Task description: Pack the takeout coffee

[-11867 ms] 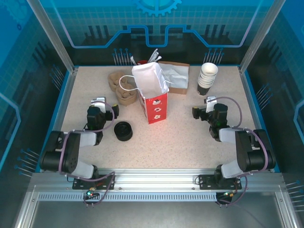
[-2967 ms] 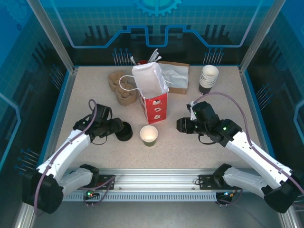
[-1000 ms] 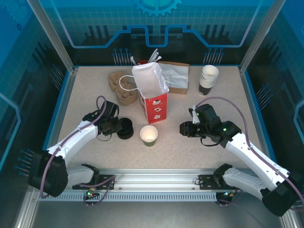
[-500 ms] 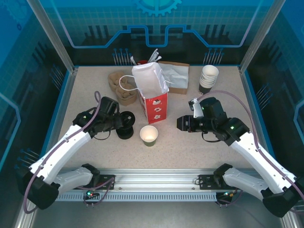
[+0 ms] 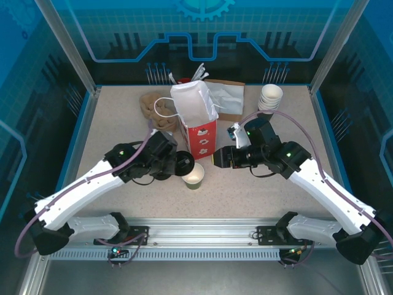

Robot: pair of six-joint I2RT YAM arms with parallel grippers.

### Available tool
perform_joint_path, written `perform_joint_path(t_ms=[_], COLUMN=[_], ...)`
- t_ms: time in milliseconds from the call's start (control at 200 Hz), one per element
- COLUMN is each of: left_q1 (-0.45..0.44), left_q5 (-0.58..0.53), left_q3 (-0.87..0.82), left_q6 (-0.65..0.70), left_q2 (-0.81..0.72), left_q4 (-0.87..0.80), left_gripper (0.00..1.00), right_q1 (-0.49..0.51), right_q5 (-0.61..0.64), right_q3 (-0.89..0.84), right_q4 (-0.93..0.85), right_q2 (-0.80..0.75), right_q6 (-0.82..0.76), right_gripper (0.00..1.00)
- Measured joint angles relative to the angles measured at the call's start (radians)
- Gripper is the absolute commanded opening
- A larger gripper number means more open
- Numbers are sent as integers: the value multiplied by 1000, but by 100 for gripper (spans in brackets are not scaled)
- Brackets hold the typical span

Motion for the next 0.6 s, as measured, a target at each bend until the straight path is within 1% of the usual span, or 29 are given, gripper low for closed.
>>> perform_joint_path(t_ms=[95,290,600], left_q1=[-30,-69,-102], left_q5=[0,5,18], left_q3=[7,32,77], left_q6=[-5,-23,-25], left_q2=[41,112,202], left_q4=[15,63,122], left_gripper=[12,12,12], right_q1=[13,21,21], right_q5=[-3,-3,14], right_q3=[0,-2,-32], right_q4=[0,6,28], right_q2=[12,17,43], right_q6=[8,24,35], right_gripper=[57,57,56])
